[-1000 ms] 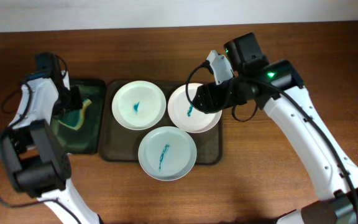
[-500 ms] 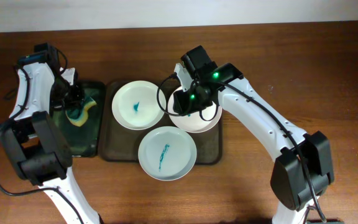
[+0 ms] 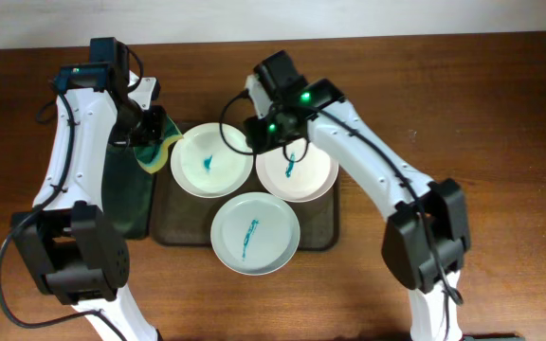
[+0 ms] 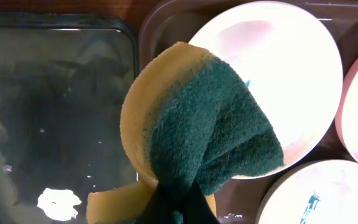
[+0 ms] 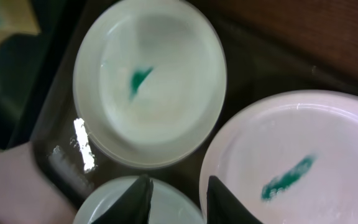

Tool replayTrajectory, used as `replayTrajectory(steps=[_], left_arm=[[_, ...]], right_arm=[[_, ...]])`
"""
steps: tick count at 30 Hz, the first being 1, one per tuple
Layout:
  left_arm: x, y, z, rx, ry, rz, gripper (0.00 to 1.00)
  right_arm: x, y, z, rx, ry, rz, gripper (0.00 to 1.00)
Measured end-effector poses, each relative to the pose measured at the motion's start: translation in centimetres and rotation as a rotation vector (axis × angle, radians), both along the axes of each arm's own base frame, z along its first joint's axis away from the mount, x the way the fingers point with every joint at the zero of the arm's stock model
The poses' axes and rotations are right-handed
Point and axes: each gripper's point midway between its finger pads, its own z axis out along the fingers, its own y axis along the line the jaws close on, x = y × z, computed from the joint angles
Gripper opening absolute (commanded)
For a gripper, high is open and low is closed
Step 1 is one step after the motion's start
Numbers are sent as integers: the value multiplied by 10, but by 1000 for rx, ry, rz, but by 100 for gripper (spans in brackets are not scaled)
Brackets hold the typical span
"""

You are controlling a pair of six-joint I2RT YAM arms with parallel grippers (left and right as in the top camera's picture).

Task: Clean dirty plates on tray and stack at the side
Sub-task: 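Scrub the left plate with the held sponge using the left gripper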

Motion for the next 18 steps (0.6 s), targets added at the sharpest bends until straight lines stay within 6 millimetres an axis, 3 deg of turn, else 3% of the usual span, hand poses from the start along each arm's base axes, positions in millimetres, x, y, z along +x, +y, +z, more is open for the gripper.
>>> replayTrajectory(steps=[1, 3, 4, 6, 8, 14, 16, 18], left_arm=[[0, -1, 0, -7, -1, -1, 0], [0, -3, 0, -18, -1, -3, 0], [0, -4, 0, -20, -2, -3, 0], [1, -7, 1, -22, -6, -10, 0], [3, -17, 1, -25, -15, -35, 0], [8, -29, 2, -29, -35, -57, 0], [8, -29, 2, -30, -35, -55, 0], [8, -29, 2, -29, -35, -55, 0]], right_arm=[[2, 6, -13, -20, -7, 8, 31], [5, 13, -67, -81, 33, 33, 31], [5, 13, -83, -96, 48, 35, 31], [16, 19, -81, -73, 5, 35, 28], [19, 20, -90, -76, 3, 23, 19], [20, 15, -100, -95, 41, -59, 24], [23, 17, -90, -95, 16, -21, 25], [42, 20, -70, -60, -47, -23, 25]])
